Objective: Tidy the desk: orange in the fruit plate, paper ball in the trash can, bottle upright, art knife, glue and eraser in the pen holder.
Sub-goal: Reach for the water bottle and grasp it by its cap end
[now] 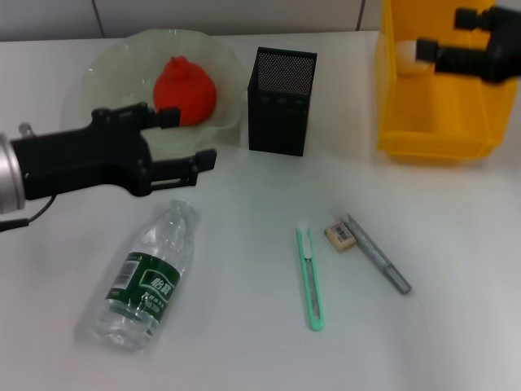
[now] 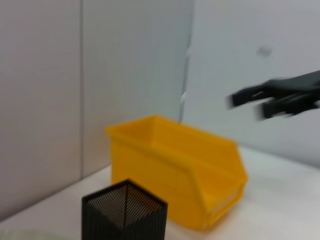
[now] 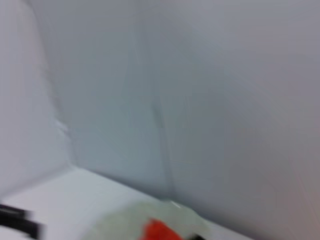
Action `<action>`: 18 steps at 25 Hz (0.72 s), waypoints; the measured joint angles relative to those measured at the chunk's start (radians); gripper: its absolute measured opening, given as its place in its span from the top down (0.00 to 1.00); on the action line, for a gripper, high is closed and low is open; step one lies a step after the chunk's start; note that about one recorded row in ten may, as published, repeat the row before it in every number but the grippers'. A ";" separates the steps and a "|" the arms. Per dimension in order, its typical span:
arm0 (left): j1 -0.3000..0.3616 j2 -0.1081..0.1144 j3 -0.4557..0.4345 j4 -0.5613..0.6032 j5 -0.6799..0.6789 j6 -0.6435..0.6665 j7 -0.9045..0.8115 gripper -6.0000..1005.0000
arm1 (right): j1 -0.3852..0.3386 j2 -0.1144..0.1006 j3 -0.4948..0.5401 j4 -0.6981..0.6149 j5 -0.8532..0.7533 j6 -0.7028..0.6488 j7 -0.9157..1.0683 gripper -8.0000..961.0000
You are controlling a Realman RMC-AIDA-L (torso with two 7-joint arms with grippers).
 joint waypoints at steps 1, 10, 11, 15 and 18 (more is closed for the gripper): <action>0.031 0.000 0.046 0.092 0.056 -0.046 -0.094 0.18 | -0.030 0.000 -0.007 0.032 0.081 -0.028 -0.087 0.12; 0.094 -0.002 0.363 0.443 0.620 -0.232 -0.836 0.18 | -0.109 -0.007 -0.028 0.551 0.286 -0.299 -0.745 0.12; 0.081 -0.003 0.394 0.446 0.686 -0.233 -0.903 0.18 | -0.107 -0.008 -0.026 0.601 0.286 -0.311 -0.791 0.12; 0.017 -0.006 0.486 0.392 0.891 -0.238 -1.098 0.19 | -0.102 -0.007 -0.026 0.707 0.286 -0.313 -0.904 0.12; -0.016 -0.007 0.503 0.333 0.920 -0.256 -1.128 0.19 | -0.087 -0.006 -0.026 0.738 0.273 -0.306 -0.909 0.12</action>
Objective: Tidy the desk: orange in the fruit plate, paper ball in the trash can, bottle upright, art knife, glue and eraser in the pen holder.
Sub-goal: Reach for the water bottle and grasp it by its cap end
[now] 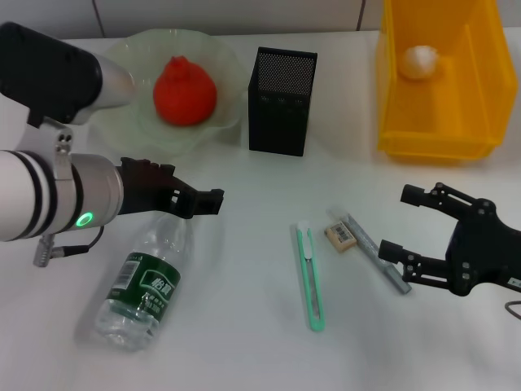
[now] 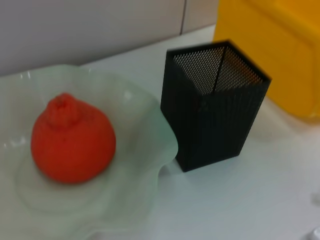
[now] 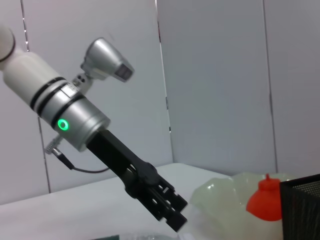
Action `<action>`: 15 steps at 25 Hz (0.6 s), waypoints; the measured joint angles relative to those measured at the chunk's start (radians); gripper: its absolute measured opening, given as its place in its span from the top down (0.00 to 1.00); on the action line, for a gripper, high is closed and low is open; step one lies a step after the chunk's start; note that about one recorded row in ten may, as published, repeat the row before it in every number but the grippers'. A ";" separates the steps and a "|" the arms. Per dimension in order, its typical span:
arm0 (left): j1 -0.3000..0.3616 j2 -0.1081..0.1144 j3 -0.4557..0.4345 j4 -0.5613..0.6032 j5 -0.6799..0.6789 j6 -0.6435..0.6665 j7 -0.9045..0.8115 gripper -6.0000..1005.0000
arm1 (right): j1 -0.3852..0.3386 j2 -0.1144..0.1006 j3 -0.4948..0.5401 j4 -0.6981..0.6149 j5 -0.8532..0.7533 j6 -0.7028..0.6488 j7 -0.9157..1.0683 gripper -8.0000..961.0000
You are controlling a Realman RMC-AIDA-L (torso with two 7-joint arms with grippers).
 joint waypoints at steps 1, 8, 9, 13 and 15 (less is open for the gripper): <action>-0.013 0.000 0.000 -0.031 0.004 -0.013 -0.001 0.19 | 0.008 0.000 0.001 0.010 -0.006 0.003 0.000 0.12; -0.074 0.000 -0.005 -0.178 0.017 -0.058 -0.004 0.19 | 0.029 0.000 0.000 0.036 -0.039 0.022 0.001 0.12; -0.081 0.000 -0.005 -0.193 0.018 -0.059 -0.004 0.20 | 0.030 0.000 0.000 0.037 -0.040 0.025 0.003 0.12; -0.110 0.000 -0.005 -0.249 0.019 -0.062 -0.005 0.26 | 0.031 0.001 0.000 0.041 -0.040 0.031 0.006 0.12; -0.117 0.000 -0.006 -0.262 0.021 -0.062 -0.005 0.28 | 0.029 0.001 0.000 0.041 -0.040 0.033 0.009 0.12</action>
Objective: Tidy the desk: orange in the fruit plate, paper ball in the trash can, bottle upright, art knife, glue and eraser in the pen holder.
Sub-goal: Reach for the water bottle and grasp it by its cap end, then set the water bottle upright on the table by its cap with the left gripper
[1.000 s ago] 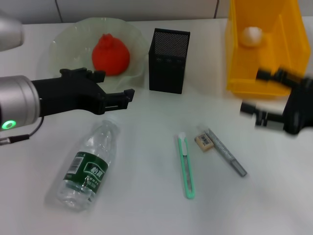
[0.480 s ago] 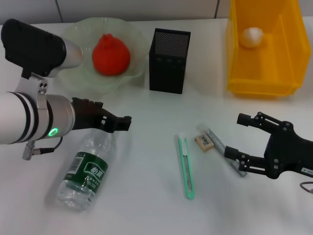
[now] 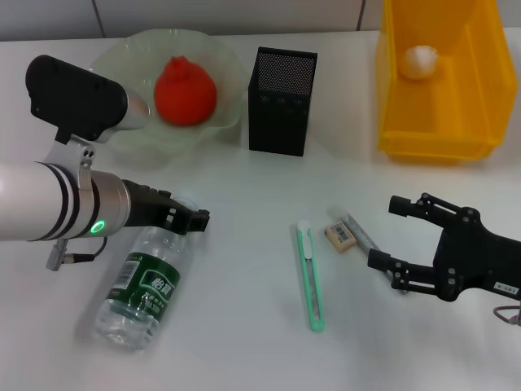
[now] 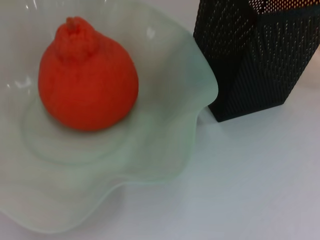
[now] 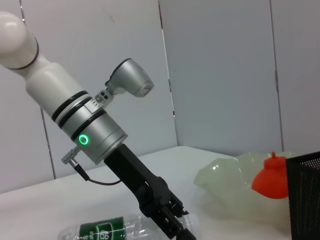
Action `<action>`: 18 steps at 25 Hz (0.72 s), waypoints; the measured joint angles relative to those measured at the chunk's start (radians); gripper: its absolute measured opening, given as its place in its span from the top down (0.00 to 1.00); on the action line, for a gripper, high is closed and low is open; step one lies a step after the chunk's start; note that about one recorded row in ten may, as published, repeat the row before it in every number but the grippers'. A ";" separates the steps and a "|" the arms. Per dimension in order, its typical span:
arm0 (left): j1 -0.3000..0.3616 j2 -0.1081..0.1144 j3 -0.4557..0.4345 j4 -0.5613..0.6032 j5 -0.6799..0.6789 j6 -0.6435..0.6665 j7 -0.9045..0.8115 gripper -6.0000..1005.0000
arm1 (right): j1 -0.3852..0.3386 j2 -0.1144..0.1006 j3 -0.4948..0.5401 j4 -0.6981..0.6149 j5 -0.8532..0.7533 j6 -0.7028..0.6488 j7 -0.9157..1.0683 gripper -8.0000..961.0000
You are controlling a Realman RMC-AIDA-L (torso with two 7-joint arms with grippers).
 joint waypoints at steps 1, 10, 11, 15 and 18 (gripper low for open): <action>-0.003 0.001 0.000 -0.002 0.001 0.001 0.000 0.30 | -0.001 0.000 0.001 0.000 0.000 0.001 0.002 0.12; -0.025 0.006 -0.001 0.000 0.004 0.053 0.018 0.49 | -0.008 0.000 0.002 -0.002 0.000 -0.004 0.047 0.12; -0.023 0.006 -0.001 0.008 0.004 0.057 0.029 0.51 | -0.009 0.000 0.002 -0.003 0.000 -0.006 0.050 0.12; 0.018 0.008 -0.024 0.069 -0.027 0.061 0.125 0.54 | -0.011 -0.001 0.009 -0.004 0.000 -0.010 0.054 0.12; 0.079 0.010 -0.117 0.113 -0.174 0.050 0.340 0.54 | -0.012 -0.002 0.011 -0.007 0.000 -0.013 0.059 0.12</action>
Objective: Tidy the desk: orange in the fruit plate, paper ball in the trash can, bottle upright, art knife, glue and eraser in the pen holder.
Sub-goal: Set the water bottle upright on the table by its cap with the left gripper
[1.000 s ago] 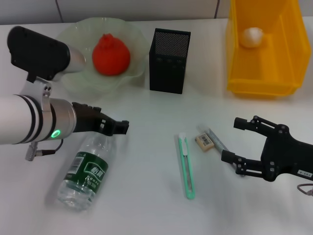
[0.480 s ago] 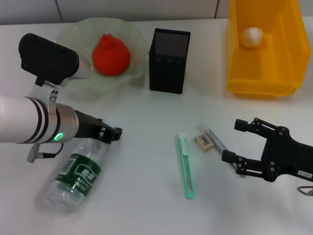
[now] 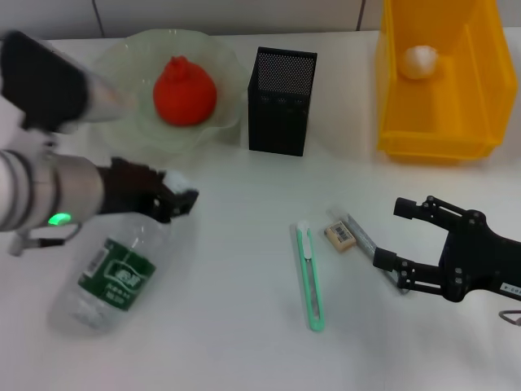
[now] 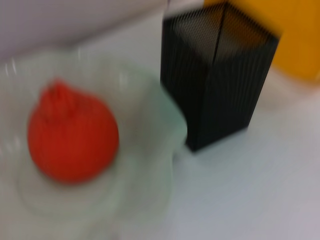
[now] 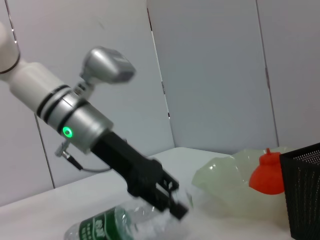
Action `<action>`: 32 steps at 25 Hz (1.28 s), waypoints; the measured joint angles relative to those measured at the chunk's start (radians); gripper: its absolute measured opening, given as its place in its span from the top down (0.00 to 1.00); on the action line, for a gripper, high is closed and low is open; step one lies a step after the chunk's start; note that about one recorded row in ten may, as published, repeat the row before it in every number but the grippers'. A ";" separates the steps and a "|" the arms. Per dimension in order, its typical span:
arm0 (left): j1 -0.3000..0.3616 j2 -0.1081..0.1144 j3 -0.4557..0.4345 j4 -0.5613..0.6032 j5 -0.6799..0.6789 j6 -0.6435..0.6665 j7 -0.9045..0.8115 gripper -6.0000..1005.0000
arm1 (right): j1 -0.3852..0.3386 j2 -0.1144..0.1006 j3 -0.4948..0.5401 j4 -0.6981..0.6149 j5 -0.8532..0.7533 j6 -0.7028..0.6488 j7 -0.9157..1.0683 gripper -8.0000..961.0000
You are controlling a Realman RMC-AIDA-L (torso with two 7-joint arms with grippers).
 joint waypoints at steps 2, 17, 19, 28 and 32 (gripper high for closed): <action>0.036 0.000 -0.078 -0.001 -0.153 -0.004 0.181 0.54 | 0.000 0.000 0.000 -0.001 0.000 -0.002 0.005 0.12; 0.077 0.001 -0.512 -0.501 -0.998 0.237 1.275 0.55 | 0.010 0.001 -0.004 -0.012 0.001 -0.012 0.040 0.12; 0.064 0.002 -0.530 -0.533 -1.007 0.252 1.290 0.55 | 0.011 0.000 -0.005 -0.014 0.001 -0.012 0.042 0.12; 0.037 0.000 -0.564 -0.589 -1.031 0.272 1.344 0.55 | 0.015 0.000 -0.008 -0.016 0.001 -0.012 0.044 0.13; 0.020 0.001 -0.573 -0.620 -1.041 0.283 1.356 0.55 | 0.016 0.000 -0.008 -0.016 0.001 -0.012 0.046 0.13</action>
